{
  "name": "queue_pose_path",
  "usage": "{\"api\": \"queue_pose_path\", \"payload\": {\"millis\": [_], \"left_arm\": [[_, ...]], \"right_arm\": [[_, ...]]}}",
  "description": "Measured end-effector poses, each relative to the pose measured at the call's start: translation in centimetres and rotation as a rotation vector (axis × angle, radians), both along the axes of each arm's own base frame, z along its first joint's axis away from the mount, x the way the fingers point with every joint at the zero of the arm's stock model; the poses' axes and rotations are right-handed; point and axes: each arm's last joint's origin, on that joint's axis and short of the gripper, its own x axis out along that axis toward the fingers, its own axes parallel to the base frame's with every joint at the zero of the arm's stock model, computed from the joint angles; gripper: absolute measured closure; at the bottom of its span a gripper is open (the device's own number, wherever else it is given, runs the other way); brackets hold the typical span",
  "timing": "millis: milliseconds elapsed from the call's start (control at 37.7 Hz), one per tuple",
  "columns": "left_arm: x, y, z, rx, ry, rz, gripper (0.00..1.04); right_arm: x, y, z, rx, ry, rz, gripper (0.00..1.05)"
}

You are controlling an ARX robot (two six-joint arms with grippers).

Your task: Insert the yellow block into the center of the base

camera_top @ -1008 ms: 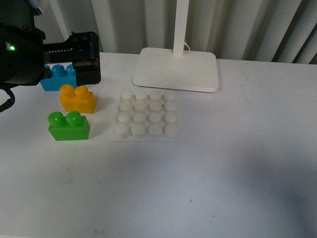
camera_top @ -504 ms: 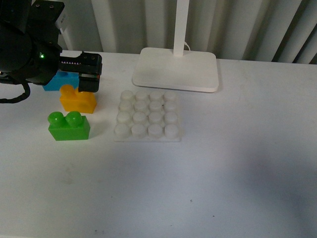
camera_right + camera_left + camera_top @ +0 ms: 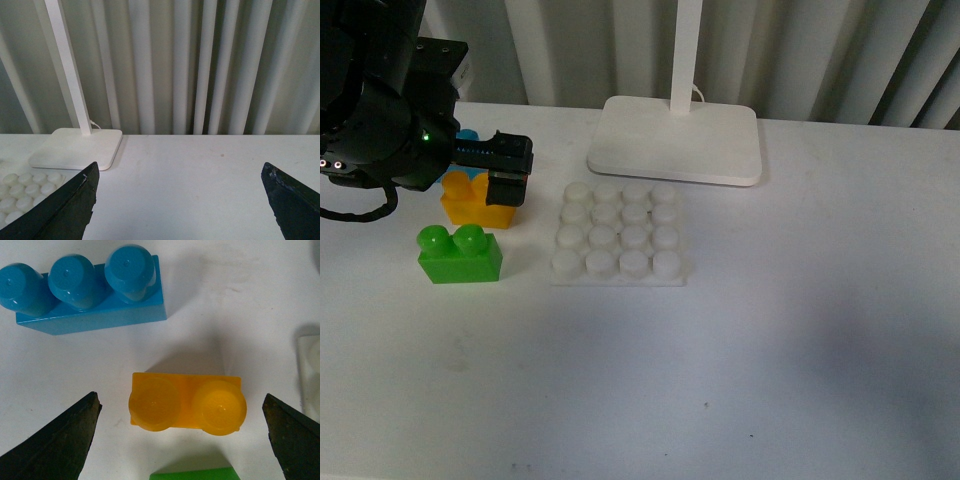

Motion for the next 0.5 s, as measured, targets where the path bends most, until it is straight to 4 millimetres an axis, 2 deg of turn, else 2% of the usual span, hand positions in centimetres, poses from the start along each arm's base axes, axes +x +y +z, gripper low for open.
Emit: {"api": "queue_pose_path", "payload": {"millis": [504], "left_arm": [[0.69, -0.16, -0.75, 0.014, 0.025, 0.013, 0.06]], "right_arm": [[0.0, 0.0, 0.0, 0.0, 0.0, 0.0, 0.09]]}}
